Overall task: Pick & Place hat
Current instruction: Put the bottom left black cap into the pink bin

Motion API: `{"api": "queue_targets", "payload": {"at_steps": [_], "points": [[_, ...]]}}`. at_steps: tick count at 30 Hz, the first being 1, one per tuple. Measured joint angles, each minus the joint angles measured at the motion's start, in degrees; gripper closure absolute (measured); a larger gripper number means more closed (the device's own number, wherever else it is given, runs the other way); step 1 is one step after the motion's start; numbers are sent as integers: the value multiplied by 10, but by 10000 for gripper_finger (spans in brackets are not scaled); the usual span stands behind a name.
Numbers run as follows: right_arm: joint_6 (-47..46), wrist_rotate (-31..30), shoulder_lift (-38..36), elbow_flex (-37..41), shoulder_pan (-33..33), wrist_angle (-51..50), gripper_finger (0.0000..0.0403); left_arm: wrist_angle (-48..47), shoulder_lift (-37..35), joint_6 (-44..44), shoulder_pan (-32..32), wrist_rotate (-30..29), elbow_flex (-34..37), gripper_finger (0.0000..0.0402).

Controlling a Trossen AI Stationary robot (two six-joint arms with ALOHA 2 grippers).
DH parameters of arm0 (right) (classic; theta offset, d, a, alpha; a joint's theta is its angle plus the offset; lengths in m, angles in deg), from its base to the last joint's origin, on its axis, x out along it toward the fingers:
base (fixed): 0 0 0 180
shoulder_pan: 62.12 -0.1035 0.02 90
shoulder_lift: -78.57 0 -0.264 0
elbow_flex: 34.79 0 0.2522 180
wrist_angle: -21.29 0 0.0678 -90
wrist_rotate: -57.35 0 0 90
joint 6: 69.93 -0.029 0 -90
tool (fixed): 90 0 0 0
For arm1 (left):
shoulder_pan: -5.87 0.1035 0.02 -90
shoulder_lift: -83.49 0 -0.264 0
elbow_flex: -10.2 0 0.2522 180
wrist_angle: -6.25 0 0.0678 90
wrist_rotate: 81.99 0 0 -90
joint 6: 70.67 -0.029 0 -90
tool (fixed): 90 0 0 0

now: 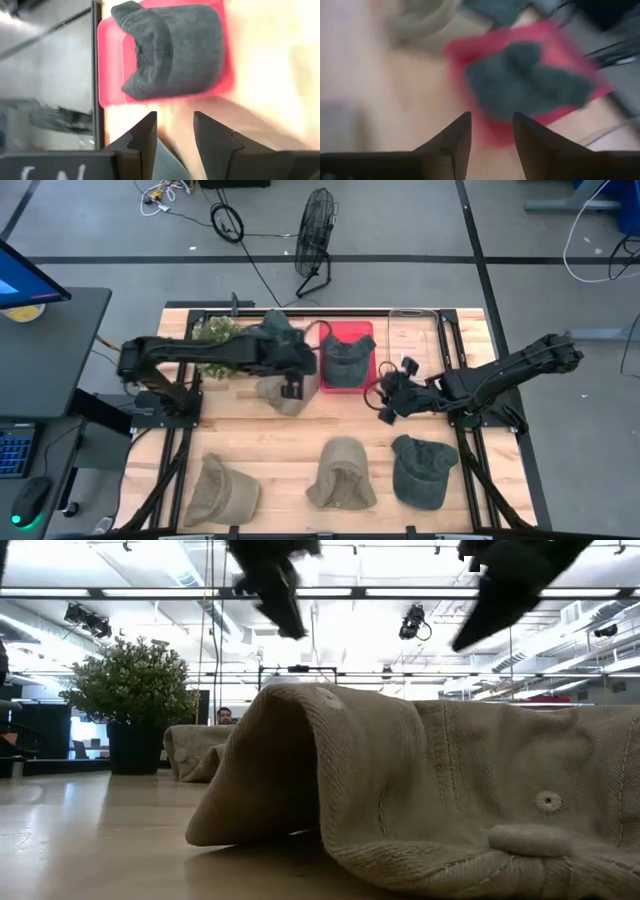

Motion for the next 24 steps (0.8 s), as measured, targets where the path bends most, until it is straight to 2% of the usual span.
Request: {"api": "queue_targets", "payload": {"at_steps": [3,5,9,11,17,24], "points": [[15,-60,10,0,20,51,272,-37,-54,80,-17,-4,0,295],[44,-58,20,0,43,83,296,-52,-87,114,-27,-5,0,312],[101,-55,50,0,90,132,371,-54,-137,120,-47,-8,1,358],[115,-54,65,0,116,136,394,-66,-155,123,-53,-14,2,384],[102,-44,116,0,208,150,399,-76,-166,146,-51,-73,2,395],[75,21,184,0,306,162,400,-81,-165,159,-33,-76,26,395]]}}
